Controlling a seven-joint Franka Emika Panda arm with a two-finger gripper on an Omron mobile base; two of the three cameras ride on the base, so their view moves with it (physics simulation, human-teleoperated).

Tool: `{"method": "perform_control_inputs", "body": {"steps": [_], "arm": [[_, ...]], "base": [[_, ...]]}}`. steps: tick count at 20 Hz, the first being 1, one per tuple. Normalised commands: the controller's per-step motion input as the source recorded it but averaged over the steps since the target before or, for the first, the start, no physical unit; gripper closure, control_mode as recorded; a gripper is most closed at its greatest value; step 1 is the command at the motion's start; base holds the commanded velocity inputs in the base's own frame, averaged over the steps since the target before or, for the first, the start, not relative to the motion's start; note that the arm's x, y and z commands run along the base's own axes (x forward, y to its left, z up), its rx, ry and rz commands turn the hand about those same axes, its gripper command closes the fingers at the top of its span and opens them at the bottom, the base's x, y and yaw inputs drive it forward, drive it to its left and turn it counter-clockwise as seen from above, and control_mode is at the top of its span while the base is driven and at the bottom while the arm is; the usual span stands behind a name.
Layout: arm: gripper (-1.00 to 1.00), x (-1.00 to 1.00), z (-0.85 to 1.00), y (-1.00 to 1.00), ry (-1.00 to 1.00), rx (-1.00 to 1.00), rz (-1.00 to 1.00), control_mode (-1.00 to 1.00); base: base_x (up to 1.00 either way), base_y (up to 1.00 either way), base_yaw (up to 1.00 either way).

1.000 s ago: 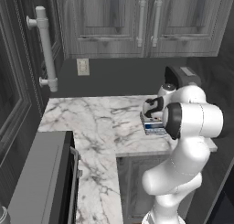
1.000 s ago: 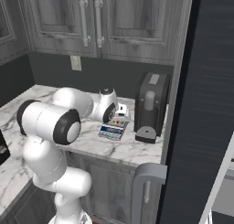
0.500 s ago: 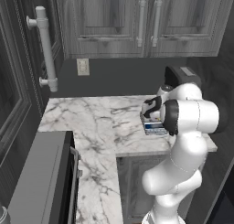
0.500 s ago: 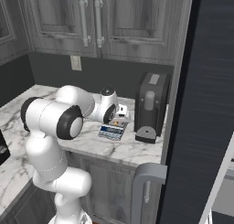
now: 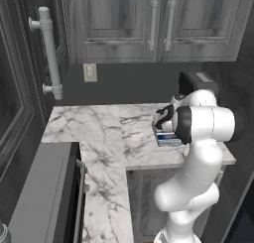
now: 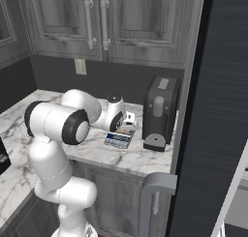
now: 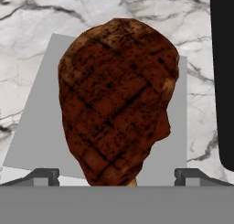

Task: Take the steak from the fridge and place it on the digital scale on the counter by the fridge. Wait a few seconds for a reading, then move it to the plate on the dining counter.

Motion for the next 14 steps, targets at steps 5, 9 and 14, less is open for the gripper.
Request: {"method": "perform_control_inputs", "body": {"steps": [5,9,14], "arm": [[1.00,0.00,0.00,0.00,0.00,0.00,0.00,-1.00],[1.00,0.00,0.00,0.00,0.00,0.00,0.00,-1.00],[1.00,0.00,0.00,0.00,0.00,0.00,0.00,-1.00]], "base": [[0.00,0.00,0.00],[0.00,0.00,0.00],[0.00,0.00,0.00]]}}
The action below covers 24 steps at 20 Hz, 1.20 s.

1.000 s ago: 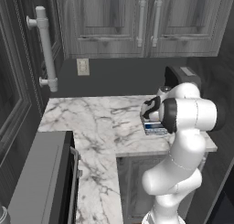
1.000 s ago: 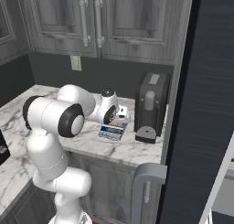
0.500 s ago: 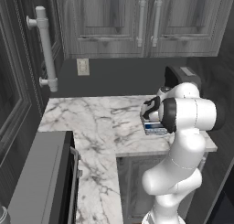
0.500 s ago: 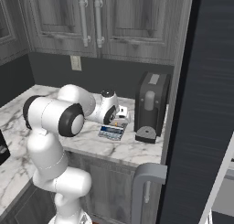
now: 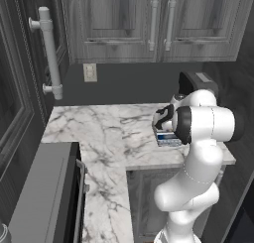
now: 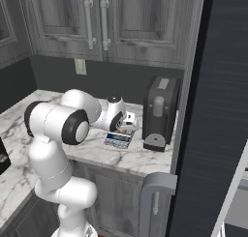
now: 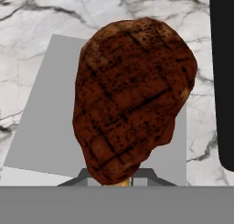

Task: Take the steak from the fridge and place it on the digital scale on the counter by the fridge. Wait a few seconds for a reading, then move it to the plate on the dining counter.

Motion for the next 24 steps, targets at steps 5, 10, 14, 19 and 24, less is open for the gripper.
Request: {"method": "perform_control_inputs", "body": {"steps": [5,10,14,19,24], "arm": [[1.00,0.00,0.00,0.00,0.01,0.00,0.00,-1.00],[1.00,-0.03,0.00,0.00,0.02,0.00,0.00,-1.00],[1.00,-0.42,0.06,0.00,0.00,0.02,0.03,-1.00],[1.00,-0.91,0.14,0.00,-0.02,0.07,0.05,-1.00],[1.00,-0.95,0.63,0.03,-0.01,0.06,0.03,-1.00]], "base": [[0.00,0.00,0.00],[0.00,0.00,0.00],[0.00,0.00,0.00],[0.00,0.00,0.00],[0.00,0.00,0.00]]}}
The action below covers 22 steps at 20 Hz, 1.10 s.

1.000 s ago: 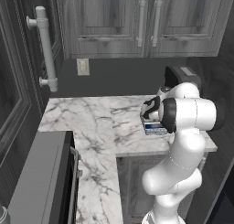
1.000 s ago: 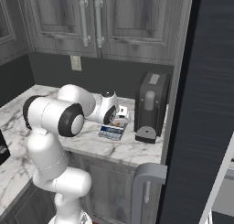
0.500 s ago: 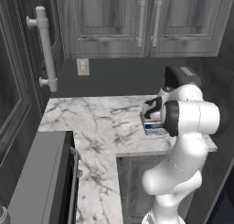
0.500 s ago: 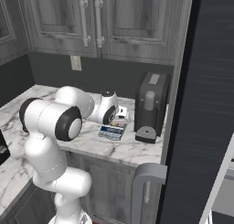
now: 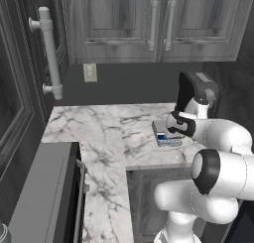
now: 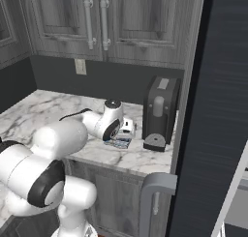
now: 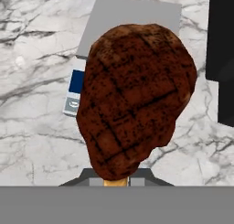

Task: Take the steak from the fridge and place it on the digital scale on the counter by the fridge. Wait a few seconds for a reading, then move it to the plate on the dining counter.

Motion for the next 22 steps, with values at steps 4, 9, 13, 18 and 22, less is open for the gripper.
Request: {"method": "perform_control_inputs", "body": {"steps": [4,9,13,18,22], "arm": [[1.00,-0.68,0.74,0.11,0.00,0.02,0.01,-1.00],[1.00,-0.98,0.95,0.13,0.01,0.01,0.02,-1.00],[1.00,-1.00,0.87,0.19,0.00,0.00,0.04,-1.00],[1.00,-1.00,0.84,0.22,0.05,0.00,0.08,-1.00],[1.00,-1.00,0.70,0.18,0.07,0.00,0.07,-1.00]], "base": [[0.00,0.00,0.00],[0.00,0.00,0.00],[0.00,0.00,0.00],[0.00,0.00,0.00],[0.00,0.00,0.00]]}}
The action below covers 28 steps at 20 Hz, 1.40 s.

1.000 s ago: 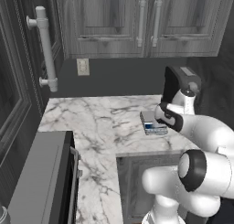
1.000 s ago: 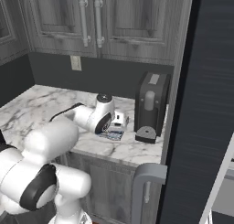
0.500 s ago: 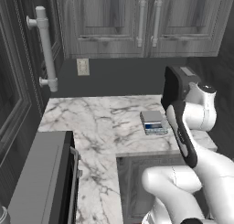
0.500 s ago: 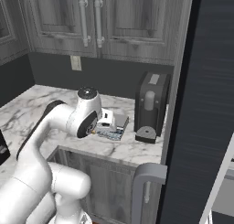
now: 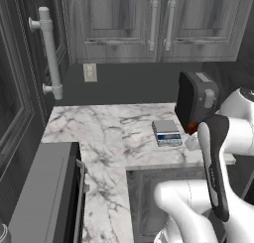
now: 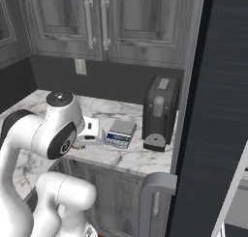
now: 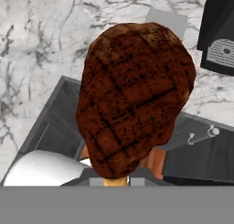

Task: Take the steak from the fridge and place it on the digital scale on the counter by the fridge. Wait a few seconds for a reading, then move it to the plate on the dining counter.

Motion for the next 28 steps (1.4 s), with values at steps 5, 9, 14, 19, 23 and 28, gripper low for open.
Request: {"method": "perform_control_inputs", "body": {"steps": [5,9,14,19,23,28], "arm": [[1.00,-1.00,0.56,0.20,0.05,0.00,0.05,-1.00],[1.00,-1.00,0.28,0.16,0.10,0.00,0.00,-1.00],[1.00,-0.72,-0.02,0.01,0.07,0.00,-0.01,-1.00],[1.00,-0.10,-0.01,0.00,0.00,0.00,-0.01,-1.00],[1.00,0.00,0.00,0.00,0.00,0.00,0.00,-1.00],[1.00,0.00,0.00,0.00,0.00,0.00,0.00,-1.00]], "base": [[0.00,0.00,0.00],[0.00,0.00,0.00],[0.00,0.00,0.00],[0.00,0.00,0.00],[0.00,0.00,0.00],[0.00,0.00,0.00]]}}
